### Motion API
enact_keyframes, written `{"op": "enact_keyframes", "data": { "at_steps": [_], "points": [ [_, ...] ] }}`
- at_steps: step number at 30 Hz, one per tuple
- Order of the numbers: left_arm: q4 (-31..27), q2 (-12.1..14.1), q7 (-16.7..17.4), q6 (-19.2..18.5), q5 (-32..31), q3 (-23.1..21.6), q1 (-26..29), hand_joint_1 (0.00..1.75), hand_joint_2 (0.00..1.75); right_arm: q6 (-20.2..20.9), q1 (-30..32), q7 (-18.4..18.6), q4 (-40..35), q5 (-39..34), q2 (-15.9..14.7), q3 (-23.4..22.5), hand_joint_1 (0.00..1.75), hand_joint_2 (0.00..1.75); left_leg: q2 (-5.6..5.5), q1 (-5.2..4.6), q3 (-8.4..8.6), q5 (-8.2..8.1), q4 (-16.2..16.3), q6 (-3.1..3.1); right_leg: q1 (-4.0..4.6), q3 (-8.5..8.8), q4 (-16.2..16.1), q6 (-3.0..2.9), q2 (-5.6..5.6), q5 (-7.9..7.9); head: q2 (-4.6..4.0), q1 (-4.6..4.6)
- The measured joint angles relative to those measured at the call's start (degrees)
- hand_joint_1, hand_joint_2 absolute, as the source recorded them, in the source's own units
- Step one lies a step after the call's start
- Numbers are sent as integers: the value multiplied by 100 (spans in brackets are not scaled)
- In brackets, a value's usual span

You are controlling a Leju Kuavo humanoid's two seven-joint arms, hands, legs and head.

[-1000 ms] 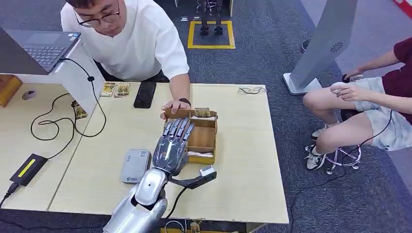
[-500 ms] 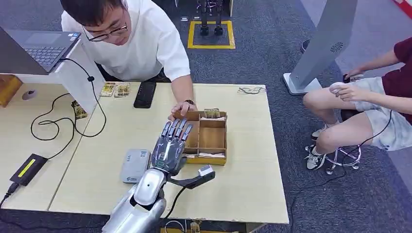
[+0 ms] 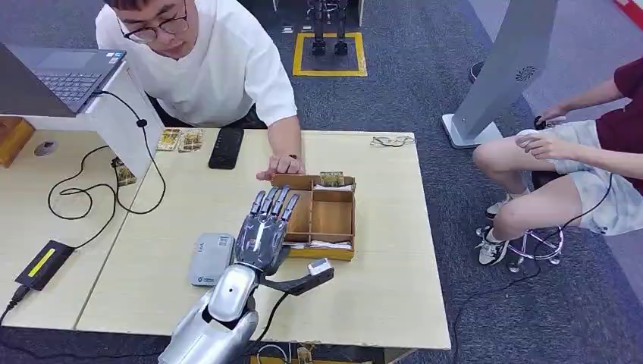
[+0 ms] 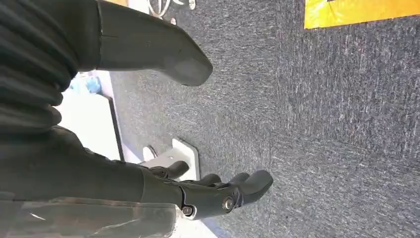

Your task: Pass the card to the sensor for recognition and then transmit it.

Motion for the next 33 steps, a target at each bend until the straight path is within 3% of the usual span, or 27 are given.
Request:
{"op": "enact_keyframes", "data": {
  "at_steps": [2, 3, 4, 15, 26, 33],
  "points": [
    [7, 0, -42, 0, 0, -2, 0, 3, 175, 0, 0, -5, 2, 0, -2, 2, 0, 175, 0, 0, 0, 0, 0, 0, 0, 0, 0, 0, 0, 0, 0, 0],
    [9, 0, -42, 0, 0, -2, 0, 75, 175, 0, 0, -7, 4, 0, -4, 4, 0, 175, 0, 0, 0, 0, 0, 0, 0, 0, 0, 0, 0, 0, 0, 0],
    [9, 2, -55, -9, 0, -2, 0, 175, 175, 0, 0, -11, 9, 0, -7, 7, 0, 175, 0, 0, 0, 0, 0, 0, 0, 0, 0, 0, 0, 0, 0, 0],
    [63, 7, -309, -124, 0, -2, 3, 175, 175, -26, -2, 6, 101, 0, -79, 39, 0, 175, 0, 0, 0, 0, 0, 0, 0, 0, 0, 0, 0, 0, 0, 0],
    [408, -22, -1322, -376, -2, -2, -40, 175, 175, -94, -34, -18, 273, 0, -212, 66, 0, 175, 0, 0, 2, 0, 0, 0, 0, 3, 0, 0, 0, 0, 0, 2],
    [680, -66, -1504, -409, -2, -2, -106, 175, 175, -118, -56, -29, 380, 2, -297, 72, 0, 175, 0, 0, 6, 0, 0, 0, 0, 7, 0, -2, 0, 2, 0, 2]
  ]
}}
